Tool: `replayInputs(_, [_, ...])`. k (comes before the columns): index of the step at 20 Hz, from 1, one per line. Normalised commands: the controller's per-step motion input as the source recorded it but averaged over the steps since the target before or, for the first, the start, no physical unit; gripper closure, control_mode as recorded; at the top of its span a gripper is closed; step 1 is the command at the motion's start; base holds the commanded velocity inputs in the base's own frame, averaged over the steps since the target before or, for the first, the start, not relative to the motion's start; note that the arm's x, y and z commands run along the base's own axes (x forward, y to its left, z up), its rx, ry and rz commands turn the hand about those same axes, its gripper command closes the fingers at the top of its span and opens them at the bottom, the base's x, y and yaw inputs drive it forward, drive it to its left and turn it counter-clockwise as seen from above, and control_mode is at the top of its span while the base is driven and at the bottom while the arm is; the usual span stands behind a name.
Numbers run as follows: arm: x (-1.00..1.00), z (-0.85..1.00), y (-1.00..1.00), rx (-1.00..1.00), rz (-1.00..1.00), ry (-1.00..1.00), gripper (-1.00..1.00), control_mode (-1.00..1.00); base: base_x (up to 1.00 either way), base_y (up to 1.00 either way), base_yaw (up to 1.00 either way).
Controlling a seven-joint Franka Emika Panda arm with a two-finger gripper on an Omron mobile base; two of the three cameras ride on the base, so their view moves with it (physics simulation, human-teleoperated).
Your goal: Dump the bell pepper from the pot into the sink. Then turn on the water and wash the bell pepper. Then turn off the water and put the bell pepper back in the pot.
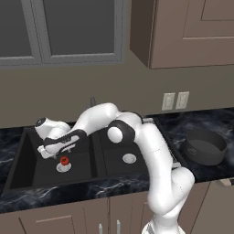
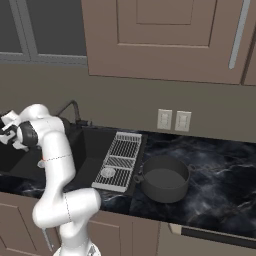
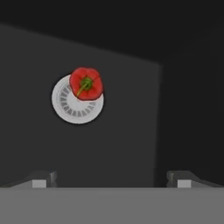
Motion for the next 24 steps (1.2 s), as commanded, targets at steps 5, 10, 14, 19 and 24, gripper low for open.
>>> replayInputs(5, [0.21, -0.27, 0.00, 0.03, 0.09, 0.00, -1.00, -1.00, 0.00, 0.00, 0.00])
replayInputs(10, [0.23, -0.28, 0.00, 0.03, 0.11, 0.00, -1.00, -1.00, 0.00, 0.00, 0.00])
replayInputs(14, [0.14, -0.27, 0.00, 0.03, 0.10, 0.00, -1.00, -1.00, 0.00, 0.00, 0.00])
replayInputs(19, [0.10, -0.23, 0.00, 0.02, 0.09, 0.00, -1.00, -1.00, 0.00, 0.00, 0.00])
replayInputs(24, [0.18, -0.27, 0.00, 0.02, 0.08, 0.00, -1.00, -1.00, 0.00, 0.00, 0.00])
